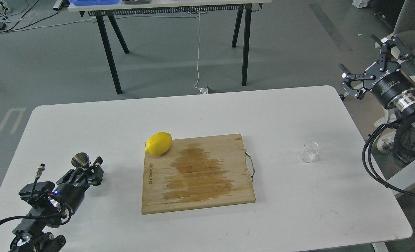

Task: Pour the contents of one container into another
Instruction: 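Close the left hand around the metal jigger, then lift the jigger with the left hand and carry it over the board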

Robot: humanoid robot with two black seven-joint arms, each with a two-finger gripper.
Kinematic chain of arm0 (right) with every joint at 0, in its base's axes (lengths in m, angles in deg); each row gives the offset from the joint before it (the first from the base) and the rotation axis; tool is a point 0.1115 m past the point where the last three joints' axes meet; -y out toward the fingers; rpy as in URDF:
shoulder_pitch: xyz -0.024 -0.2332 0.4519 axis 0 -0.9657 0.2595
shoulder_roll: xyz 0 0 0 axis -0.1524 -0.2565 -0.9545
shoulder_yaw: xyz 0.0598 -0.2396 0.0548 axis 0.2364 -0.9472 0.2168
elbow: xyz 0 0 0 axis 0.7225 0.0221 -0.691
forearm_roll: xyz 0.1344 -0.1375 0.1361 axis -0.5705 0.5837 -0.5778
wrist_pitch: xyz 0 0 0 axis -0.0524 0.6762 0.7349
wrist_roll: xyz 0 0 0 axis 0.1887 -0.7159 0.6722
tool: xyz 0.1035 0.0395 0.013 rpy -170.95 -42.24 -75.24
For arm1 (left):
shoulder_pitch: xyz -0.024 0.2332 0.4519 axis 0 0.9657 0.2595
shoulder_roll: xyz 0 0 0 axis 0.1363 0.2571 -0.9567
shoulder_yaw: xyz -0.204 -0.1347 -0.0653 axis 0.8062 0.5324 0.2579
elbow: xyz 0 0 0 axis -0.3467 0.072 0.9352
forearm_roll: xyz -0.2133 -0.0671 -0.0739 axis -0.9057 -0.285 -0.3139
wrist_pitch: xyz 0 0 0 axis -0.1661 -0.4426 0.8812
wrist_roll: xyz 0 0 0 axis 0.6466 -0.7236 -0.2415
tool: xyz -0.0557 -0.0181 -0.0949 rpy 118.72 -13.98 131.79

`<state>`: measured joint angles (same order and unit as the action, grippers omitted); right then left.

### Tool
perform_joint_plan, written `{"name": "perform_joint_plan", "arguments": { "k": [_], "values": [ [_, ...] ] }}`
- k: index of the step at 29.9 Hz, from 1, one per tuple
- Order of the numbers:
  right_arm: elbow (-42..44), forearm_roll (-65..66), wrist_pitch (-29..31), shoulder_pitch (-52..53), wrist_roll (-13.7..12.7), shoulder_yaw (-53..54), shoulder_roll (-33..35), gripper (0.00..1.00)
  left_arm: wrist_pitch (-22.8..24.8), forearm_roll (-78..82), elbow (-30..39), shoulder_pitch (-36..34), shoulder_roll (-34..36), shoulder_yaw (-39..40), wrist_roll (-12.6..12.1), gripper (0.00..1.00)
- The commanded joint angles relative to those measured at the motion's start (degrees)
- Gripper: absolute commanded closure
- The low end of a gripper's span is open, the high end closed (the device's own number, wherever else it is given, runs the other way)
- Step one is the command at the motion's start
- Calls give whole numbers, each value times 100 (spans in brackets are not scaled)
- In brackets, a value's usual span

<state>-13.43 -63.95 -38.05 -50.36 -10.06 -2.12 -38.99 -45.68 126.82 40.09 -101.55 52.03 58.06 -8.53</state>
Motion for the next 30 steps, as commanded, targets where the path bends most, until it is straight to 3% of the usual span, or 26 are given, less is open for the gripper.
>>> {"name": "perform_joint_plan", "arguments": {
  "k": [1,7,18,26,30],
  "values": [
    [0,-6,0,-20,0,0,0,1,0,9,1,-4,28,1,0,96],
    [17,3,0,-38,-52,122,-35,1,0,18,141,-83,98,10,0,98],
    [140,-6,0,24,-254,501,0,1,0,70,1477,-698,617,1,0,97],
    [527,-6,0,41,-474,457,-62,1,0,596,1609,-1041,-524,-421,0,97],
    [571,-6,0,50,-948,422,-70,1,0,1229,1574,-1006,-1095,-465,0,97]
  ]
}}
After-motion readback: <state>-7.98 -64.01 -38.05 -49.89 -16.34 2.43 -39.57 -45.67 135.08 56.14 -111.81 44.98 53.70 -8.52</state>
